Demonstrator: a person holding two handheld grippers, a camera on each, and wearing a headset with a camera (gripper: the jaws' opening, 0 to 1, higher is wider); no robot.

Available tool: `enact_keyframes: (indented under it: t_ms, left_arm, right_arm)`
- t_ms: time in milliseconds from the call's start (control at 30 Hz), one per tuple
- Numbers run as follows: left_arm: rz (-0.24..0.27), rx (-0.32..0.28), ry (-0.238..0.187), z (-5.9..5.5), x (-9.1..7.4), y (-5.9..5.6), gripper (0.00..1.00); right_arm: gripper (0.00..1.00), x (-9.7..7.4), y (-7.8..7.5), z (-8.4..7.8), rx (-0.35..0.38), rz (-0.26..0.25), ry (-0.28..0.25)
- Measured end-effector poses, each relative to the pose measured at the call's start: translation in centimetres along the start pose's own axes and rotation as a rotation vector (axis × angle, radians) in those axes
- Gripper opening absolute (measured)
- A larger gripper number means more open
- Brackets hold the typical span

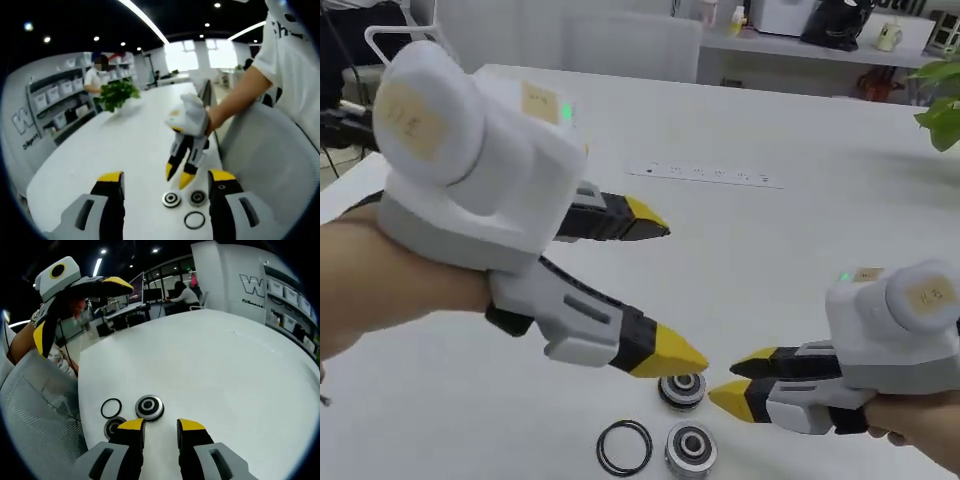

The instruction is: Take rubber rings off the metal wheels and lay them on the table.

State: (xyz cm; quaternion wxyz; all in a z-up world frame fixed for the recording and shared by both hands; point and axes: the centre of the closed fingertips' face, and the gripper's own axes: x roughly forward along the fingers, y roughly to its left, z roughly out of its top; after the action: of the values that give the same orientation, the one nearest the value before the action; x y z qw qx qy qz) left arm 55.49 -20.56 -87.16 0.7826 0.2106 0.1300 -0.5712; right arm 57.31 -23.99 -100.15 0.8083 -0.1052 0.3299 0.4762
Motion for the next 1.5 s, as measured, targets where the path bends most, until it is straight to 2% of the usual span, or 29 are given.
enact_keyframes:
  t_ms: [167,233,367,533,733,833,933,1033,1233,1333,1500]
  left_arm:
    - [-0.01,-0.014,-0.015,-0.3,1.4,0.5,0.66]
    - [-0.017,-0.028,-0.01,-0.7,2.0,0.7,0.64]
    - [-0.03,-0.017,0.006,-1.3,3.2,1.1,0.59]
    - [-0.029,-0.028,-0.004,-2.2,4.5,1.2,0.55]
    - [-0.015,-0.075,-0.017,-4.7,5.2,0.6,0.47]
    - [0.001,-0.121,0.01,-6.7,5.3,0.9,0.44]
    - [-0.002,-0.176,0.035,-8.2,5.4,0.9,0.42]
    - [-0.006,-0.168,0.043,-8.8,5.7,0.7,0.4]
    - [-0.01,-0.174,0.045,-9.2,6.8,0.2,0.3]
    - [-0.026,-0.167,0.073,-10.1,7.1,-0.3,0.28]
    - [-0.024,-0.189,0.087,-10.6,7.5,-0.5,0.26]
  right_arm:
    - [0.23,0.0,0.1,-0.1,-0.004,0.003,0.002]
    - [0.23,0.0,0.1,-0.1,-0.004,0.002,0.002]
    - [0.23,0.0,0.0,-0.1,-0.007,0.001,0.003]
    - [0.23,0.0,0.0,-0.1,-0.006,0.002,0.0]
    - [0.23,0.0,-0.1,-0.2,-0.005,-0.003,0.001]
    - [0.23,0.0,-0.2,-0.3,-0.006,-0.004,0.004]
    - [0.23,0.0,-0.1,-0.3,-0.007,-0.001,0.006]
    - [0.23,0.1,0.0,-0.4,-0.013,0.001,0.011]
    - [0.23,0.2,0.2,-0.5,-0.011,0.011,0.016]
    - [0.23,0.3,0.4,-0.6,-0.019,0.013,0.021]
    - [0.23,0.4,0.5,-0.6,-0.019,0.019,0.023]
